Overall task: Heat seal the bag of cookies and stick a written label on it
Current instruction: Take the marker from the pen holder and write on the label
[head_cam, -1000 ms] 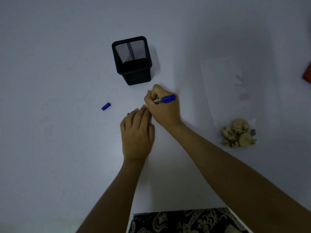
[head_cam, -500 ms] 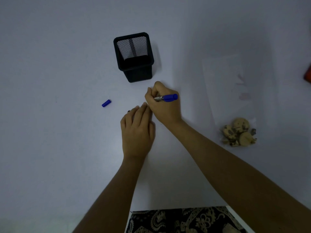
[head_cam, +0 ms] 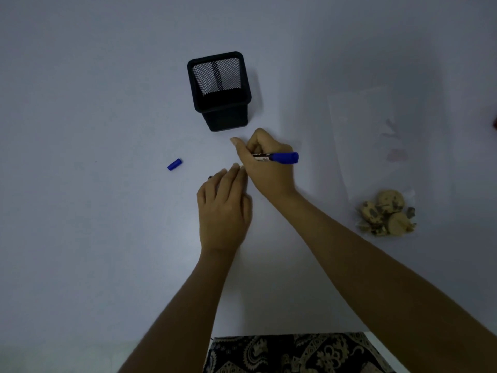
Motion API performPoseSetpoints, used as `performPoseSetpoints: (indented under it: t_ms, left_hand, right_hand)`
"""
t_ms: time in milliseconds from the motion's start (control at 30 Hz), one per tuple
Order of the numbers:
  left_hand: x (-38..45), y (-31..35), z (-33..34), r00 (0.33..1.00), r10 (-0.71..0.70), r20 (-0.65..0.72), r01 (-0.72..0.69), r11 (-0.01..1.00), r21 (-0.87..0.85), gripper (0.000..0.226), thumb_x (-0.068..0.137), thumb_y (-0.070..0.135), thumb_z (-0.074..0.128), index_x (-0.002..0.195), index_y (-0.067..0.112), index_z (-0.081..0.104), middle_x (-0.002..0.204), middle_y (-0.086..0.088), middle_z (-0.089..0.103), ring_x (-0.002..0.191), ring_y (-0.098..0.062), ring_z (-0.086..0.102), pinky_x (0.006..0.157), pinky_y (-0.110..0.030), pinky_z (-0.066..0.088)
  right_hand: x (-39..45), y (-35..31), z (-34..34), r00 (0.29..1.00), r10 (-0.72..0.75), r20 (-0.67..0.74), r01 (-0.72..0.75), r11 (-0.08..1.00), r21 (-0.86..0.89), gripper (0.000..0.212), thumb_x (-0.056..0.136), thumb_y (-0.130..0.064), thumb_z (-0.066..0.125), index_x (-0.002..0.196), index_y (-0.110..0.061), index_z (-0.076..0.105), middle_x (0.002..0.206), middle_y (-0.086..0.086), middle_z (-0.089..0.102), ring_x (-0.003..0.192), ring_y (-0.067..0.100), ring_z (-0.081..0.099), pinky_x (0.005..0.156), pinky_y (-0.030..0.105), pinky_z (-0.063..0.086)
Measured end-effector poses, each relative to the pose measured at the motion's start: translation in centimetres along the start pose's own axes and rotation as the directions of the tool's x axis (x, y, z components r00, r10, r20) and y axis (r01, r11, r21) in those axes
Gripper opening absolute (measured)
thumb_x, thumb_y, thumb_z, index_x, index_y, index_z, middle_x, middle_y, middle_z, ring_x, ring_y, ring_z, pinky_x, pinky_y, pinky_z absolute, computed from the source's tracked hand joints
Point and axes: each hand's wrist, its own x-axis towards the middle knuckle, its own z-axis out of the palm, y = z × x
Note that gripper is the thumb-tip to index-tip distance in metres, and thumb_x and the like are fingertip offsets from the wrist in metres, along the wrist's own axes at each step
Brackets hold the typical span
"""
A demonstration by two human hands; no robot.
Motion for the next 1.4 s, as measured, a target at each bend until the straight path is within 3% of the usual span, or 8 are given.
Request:
performPoseSetpoints:
  t_ms: [233,600,767,933,1133,1400]
  left_hand:
    - [-0.01,-0.06,0.09,1.0,0.001,-0.01,0.0,1.0,0.001,0.037,0.089,0.013,0.056,0.125,0.005,0.059,0.126,-0.013,0.063,0.118,-0.031,0.056,0.103,-0.044,0.038]
    - [-0.04,0.01,0.09,1.0,-0.001,0.002,0.001,1.0,0.002,0.039,0.089,0.014,0.055,0.127,0.006,0.058,0.128,-0.012,0.061,0.12,-0.03,0.054,0.105,-0.044,0.037]
    - [-0.08,0.01,0.09,1.0,-0.002,-0.011,0.002,1.0,0.003,0.039,0.087,0.013,0.058,0.126,0.006,0.058,0.127,-0.012,0.062,0.119,-0.03,0.056,0.104,-0.044,0.038]
    - [-0.06,0.07,0.09,1.0,0.003,-0.009,-0.003,1.0,-0.003,0.038,0.088,0.013,0.058,0.125,0.005,0.059,0.126,-0.012,0.063,0.118,-0.031,0.057,0.103,-0.044,0.039]
    - [-0.06,-0.04,0.21,1.0,-0.005,-0.004,0.005,1.0,-0.003,0.039,0.088,0.014,0.058,0.126,0.006,0.058,0.126,-0.012,0.063,0.118,-0.031,0.057,0.104,-0.045,0.038]
    - [0.02,-0.02,0.13,1.0,-0.009,-0.013,0.008,1.0,-0.022,0.04,0.086,0.014,0.058,0.126,0.006,0.057,0.123,-0.012,0.064,0.116,-0.031,0.058,0.103,-0.043,0.038]
  right_hand:
    - [0.0,0.38,0.18,1.0,0.017,0.002,-0.017,0.999,-0.039,0.032,0.089,-0.01,0.063,0.065,-0.012,0.043,0.052,0.004,0.047,0.045,0.013,0.046,0.044,0.014,0.041]
    - [0.0,0.41,-0.1,0.997,0.066,-0.034,-0.067,0.997,-0.028,0.031,0.086,-0.004,0.062,0.064,-0.014,0.042,0.051,-0.012,0.04,0.049,0.009,0.046,0.045,0.01,0.038]
    - [-0.06,0.38,-0.01,0.997,0.065,-0.039,-0.067,0.997,-0.043,0.03,0.086,-0.007,0.063,0.065,-0.014,0.042,0.052,-0.005,0.044,0.046,0.006,0.04,0.045,0.013,0.04]
    - [-0.1,0.26,-0.07,0.998,0.051,-0.036,-0.052,0.998,-0.039,0.032,0.085,-0.006,0.063,0.064,-0.015,0.041,0.05,-0.013,0.04,0.044,0.007,0.04,0.045,0.01,0.038]
    - [0.01,0.21,-0.05,0.996,0.082,-0.031,-0.082,0.996,-0.017,0.031,0.085,-0.007,0.063,0.063,-0.014,0.043,0.05,-0.011,0.042,0.045,0.007,0.042,0.045,0.011,0.039]
    - [0.14,0.06,-0.08,0.997,0.069,-0.014,-0.07,0.997,-0.02,0.047,0.084,-0.005,0.062,0.059,-0.031,0.032,0.049,-0.013,0.039,0.045,0.005,0.043,0.045,0.01,0.036]
